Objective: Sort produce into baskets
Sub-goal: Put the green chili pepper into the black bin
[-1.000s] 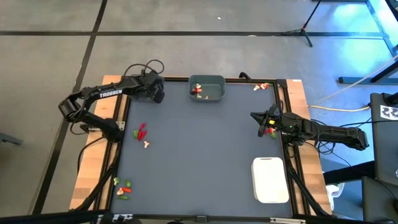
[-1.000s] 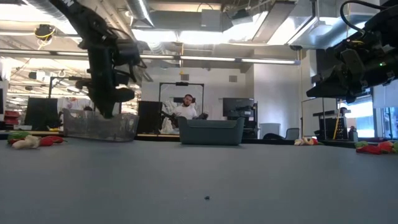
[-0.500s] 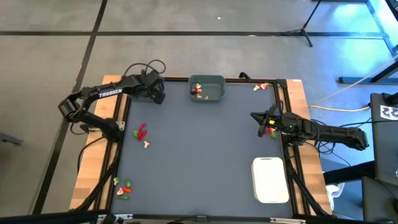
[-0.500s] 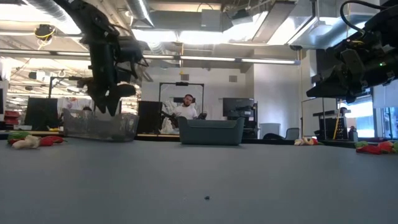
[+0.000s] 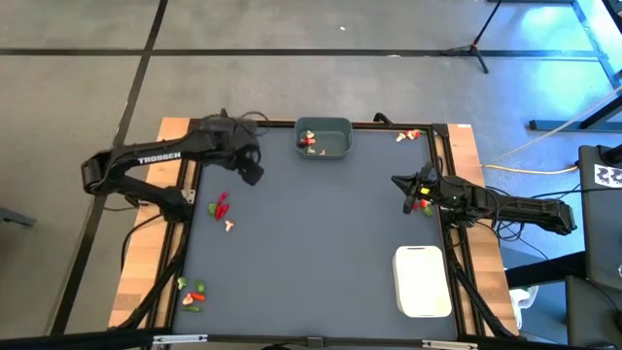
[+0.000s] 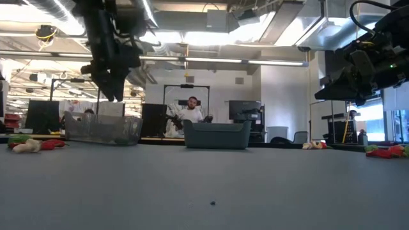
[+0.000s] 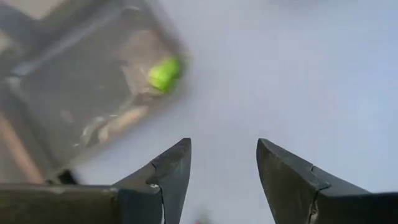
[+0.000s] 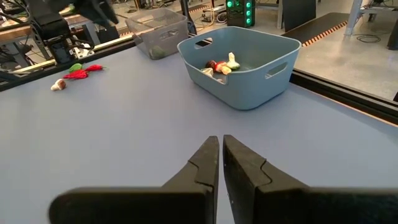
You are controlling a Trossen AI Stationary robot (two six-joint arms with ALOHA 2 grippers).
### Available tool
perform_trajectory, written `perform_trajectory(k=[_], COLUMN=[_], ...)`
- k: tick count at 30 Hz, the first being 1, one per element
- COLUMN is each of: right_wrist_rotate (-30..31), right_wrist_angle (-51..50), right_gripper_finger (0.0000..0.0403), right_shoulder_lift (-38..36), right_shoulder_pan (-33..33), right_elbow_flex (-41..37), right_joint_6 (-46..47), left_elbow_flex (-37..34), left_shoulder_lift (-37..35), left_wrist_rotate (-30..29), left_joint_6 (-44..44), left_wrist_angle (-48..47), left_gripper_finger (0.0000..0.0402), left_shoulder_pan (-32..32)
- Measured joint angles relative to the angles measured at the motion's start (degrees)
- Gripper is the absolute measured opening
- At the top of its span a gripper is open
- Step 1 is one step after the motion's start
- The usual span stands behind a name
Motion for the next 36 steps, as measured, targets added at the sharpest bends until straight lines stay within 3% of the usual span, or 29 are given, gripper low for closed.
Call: perform_trajectory(k=[10, 20, 24, 30, 36], right_wrist_rotate=[0.0, 0.0, 0.0, 0.0, 0.0], right_wrist_angle=[0.07, 0.11, 0.12, 0.13, 0.13], right_gripper_finger=[0.0026, 0.0026, 0.0026, 0.0026, 0.0026], right_shoulder_lift=[0.0, 0.0, 0.0, 0.0, 0.0], right_shoulder_pan=[0.0, 0.0, 0.0, 0.0, 0.0], right_elbow_flex=[0.0, 0.0, 0.0, 0.0, 0.0], right_joint_6=[0.0, 0.0, 0.0, 0.0, 0.0], left_elbow_flex=[0.0, 0.0, 0.0, 0.0, 0.0], left_shoulder_lift=[-0.16, -0.16, -0.16, -0.14, 0.03], left_wrist_rotate=[0.25, 0.25, 0.35, 3.98, 4.31], left_joint_6=[0.23, -1.38, -7.69, -23.89, -33.19], left_wrist_angle=[-0.76, -5.12, -12.03, -21.42, -22.64], left_gripper_finger=[0.0177, 0.0177, 0.0177, 0.0177, 0.0177], left_shoulder_pan=[-12.91, -15.27, -16.53, -19.14, -21.26])
